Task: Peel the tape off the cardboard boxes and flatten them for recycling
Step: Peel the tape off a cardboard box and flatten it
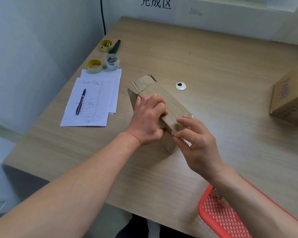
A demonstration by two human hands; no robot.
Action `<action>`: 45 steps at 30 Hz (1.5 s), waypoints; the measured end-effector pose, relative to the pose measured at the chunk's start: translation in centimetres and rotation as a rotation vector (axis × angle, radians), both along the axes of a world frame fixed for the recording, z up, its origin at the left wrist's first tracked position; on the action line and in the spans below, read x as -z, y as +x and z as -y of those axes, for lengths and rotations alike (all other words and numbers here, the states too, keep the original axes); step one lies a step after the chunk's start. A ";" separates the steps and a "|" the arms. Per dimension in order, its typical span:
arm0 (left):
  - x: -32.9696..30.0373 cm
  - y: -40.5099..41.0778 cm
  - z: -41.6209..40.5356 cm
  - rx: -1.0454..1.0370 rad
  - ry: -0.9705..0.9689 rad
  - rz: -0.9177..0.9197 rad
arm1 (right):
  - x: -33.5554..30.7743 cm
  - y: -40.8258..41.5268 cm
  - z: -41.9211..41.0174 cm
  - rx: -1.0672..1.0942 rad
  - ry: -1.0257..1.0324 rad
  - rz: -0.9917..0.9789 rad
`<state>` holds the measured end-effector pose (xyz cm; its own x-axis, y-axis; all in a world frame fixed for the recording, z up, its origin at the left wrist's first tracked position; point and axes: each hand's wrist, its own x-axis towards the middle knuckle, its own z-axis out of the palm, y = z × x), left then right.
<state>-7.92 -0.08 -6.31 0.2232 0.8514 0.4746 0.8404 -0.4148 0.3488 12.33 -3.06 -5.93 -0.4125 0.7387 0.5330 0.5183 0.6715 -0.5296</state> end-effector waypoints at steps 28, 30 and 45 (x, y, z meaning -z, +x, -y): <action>0.2 -0.1 0.7 -0.003 -0.005 0.005 | -3.9 0.6 -3.0 0.313 -0.423 0.095; 0.2 -0.1 0.7 -0.001 -0.004 0.005 | -3.8 0.5 -2.5 0.292 -0.349 0.180; 0.4 0.0 0.4 0.008 -0.025 0.033 | -0.5 1.2 0.2 0.391 -0.296 -0.172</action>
<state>-7.95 -0.46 -6.70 0.2142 0.8613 0.4607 0.8249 -0.4121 0.3869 13.57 -3.31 -5.43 0.0001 0.9497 0.3133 0.5893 0.2530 -0.7673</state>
